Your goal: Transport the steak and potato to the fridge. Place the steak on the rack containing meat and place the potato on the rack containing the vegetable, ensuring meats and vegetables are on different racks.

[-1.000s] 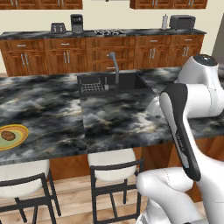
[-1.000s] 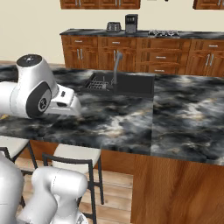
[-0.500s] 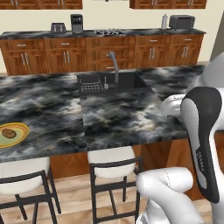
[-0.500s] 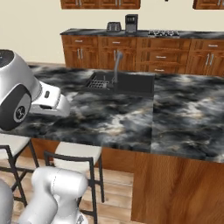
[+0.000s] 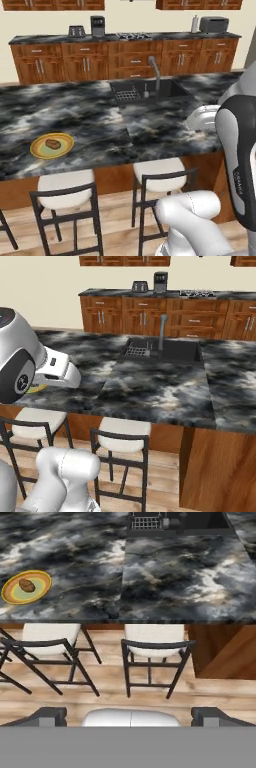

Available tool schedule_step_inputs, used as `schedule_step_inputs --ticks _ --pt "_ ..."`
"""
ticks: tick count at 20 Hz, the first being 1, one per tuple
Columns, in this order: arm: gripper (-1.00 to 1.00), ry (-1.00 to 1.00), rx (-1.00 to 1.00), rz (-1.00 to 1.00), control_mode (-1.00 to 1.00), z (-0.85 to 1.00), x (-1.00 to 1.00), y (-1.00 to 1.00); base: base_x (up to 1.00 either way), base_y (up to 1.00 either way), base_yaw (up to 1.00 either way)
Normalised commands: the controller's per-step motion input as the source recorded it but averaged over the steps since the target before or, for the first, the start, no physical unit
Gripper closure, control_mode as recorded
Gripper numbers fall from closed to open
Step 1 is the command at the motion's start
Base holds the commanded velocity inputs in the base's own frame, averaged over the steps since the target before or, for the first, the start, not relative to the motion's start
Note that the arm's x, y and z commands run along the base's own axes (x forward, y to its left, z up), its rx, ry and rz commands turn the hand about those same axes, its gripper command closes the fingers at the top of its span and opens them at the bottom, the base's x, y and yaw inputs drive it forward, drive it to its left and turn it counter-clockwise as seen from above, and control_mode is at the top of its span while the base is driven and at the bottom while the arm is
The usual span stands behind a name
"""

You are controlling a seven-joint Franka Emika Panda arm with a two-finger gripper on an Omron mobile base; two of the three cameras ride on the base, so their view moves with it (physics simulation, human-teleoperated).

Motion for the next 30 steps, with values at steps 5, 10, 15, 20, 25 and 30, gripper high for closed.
schedule_step_inputs --ticks 5,10,15,20,25,30 --pt "-1.00 0.00 0.00 0.00 1.00 0.00 0.00 0.00 0.00 1.00 -0.08" --pt "-1.00 0.00 0.00 0.00 1.00 0.00 0.00 0.00 0.00 1.00 -0.06" --pt "-1.00 0.00 0.00 0.00 1.00 0.00 0.00 0.00 0.11 1.00 0.00" --pt "-1.00 0.00 0.00 0.00 1.00 0.00 0.00 0.00 0.56 0.12 0.02" --pt "-1.00 0.00 0.00 0.00 1.00 0.00 0.00 0.00 1.00 -0.16 0.07" --pt "-1.00 0.00 0.00 0.00 1.00 0.00 0.00 0.00 1.00 -0.40 0.12"
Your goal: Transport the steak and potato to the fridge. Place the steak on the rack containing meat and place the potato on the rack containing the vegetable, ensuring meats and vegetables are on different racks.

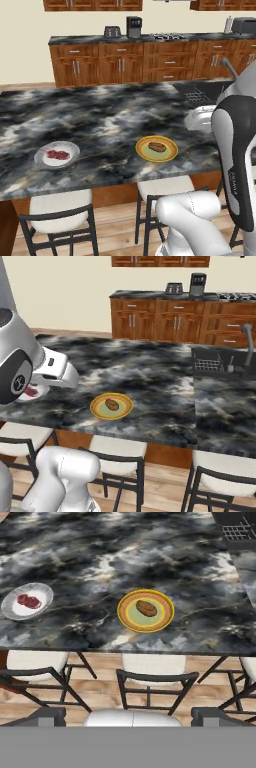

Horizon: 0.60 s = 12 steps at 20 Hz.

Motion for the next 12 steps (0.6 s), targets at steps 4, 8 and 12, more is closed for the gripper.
schedule_step_inputs --ticks 4,8,12 --pt "-1.00 0.09 0.00 0.13 -1.00 -0.36 0.75 -0.29 0.25 -0.10 0.03" --pt "-1.00 0.24 -0.06 0.21 -1.00 -0.81 1.00 -0.19 0.00 0.00 0.00" --pt "-1.00 0.14 -0.14 0.20 -1.00 -0.84 1.00 -0.08 0.00 0.00 0.00"
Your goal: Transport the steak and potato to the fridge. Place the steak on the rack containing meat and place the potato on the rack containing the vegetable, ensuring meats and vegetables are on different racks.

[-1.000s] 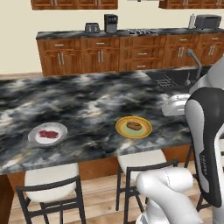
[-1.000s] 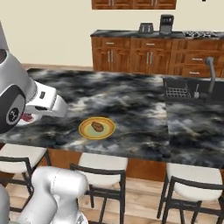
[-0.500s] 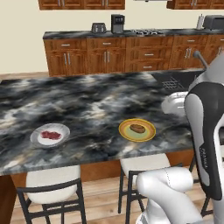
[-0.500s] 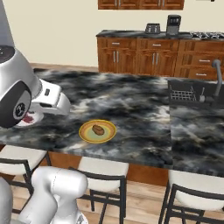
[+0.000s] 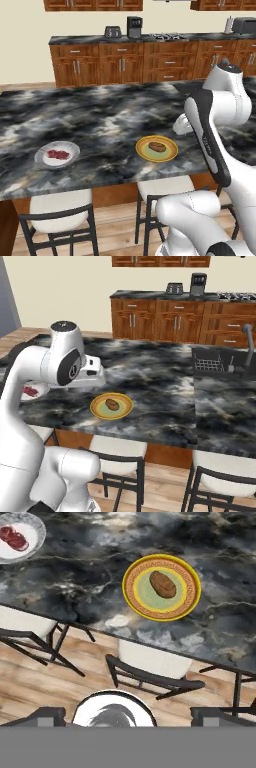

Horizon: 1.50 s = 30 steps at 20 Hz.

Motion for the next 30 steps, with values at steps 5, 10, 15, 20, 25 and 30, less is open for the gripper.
schedule_step_inputs --ticks 5,10,15,20,25,30 --pt "-1.00 0.01 -0.15 0.19 -1.00 -0.65 0.97 -0.05 0.00 0.00 0.00" --pt "-1.00 -0.02 -0.02 0.13 -1.00 -0.45 0.74 -0.03 0.00 0.00 0.00" --pt "-1.00 0.00 -0.01 0.10 -1.00 -0.58 0.77 0.00 0.00 0.00 0.00" --pt "-1.00 0.00 -0.08 0.05 -1.00 -0.53 0.84 0.00 0.00 0.00 0.00" --pt "-1.00 0.02 -0.02 0.02 -1.00 -0.48 0.76 -0.02 0.00 0.00 0.00" --pt "-1.00 0.09 0.00 0.04 -1.00 -0.44 0.74 -0.01 0.00 0.00 0.00"
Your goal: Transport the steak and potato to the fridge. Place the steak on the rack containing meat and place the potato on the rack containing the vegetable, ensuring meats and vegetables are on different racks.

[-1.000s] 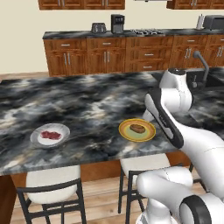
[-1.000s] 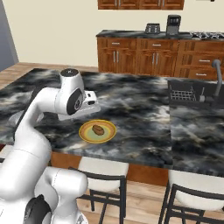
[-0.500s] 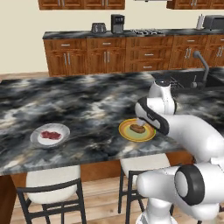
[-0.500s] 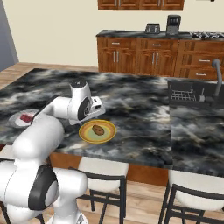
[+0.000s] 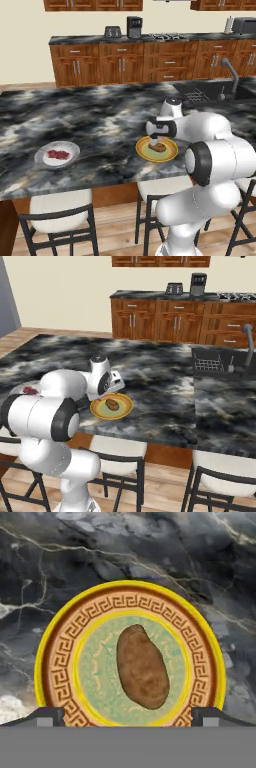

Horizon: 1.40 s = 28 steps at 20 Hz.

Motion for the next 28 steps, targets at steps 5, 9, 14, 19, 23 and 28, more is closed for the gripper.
schedule_step_inputs --ticks 5,9,14,19,23,28 --pt "-1.00 0.04 0.00 0.01 -1.00 -0.40 0.52 0.00 0.00 0.00 0.00" --pt "-1.00 0.00 0.00 0.00 -1.00 -0.36 0.17 0.00 0.00 0.00 0.00" --pt "-1.00 0.03 0.00 0.00 -1.00 -0.17 -0.11 0.00 0.00 0.00 0.00" --pt "-1.00 0.03 0.00 0.00 -1.00 -0.18 -0.07 0.00 0.00 0.00 0.00" --pt "-1.00 0.00 0.00 0.00 -1.00 -0.20 0.00 0.00 0.00 0.00 0.00" --pt "-1.00 0.00 0.00 0.02 -1.00 -0.17 0.00 0.00 0.00 0.00 0.00"
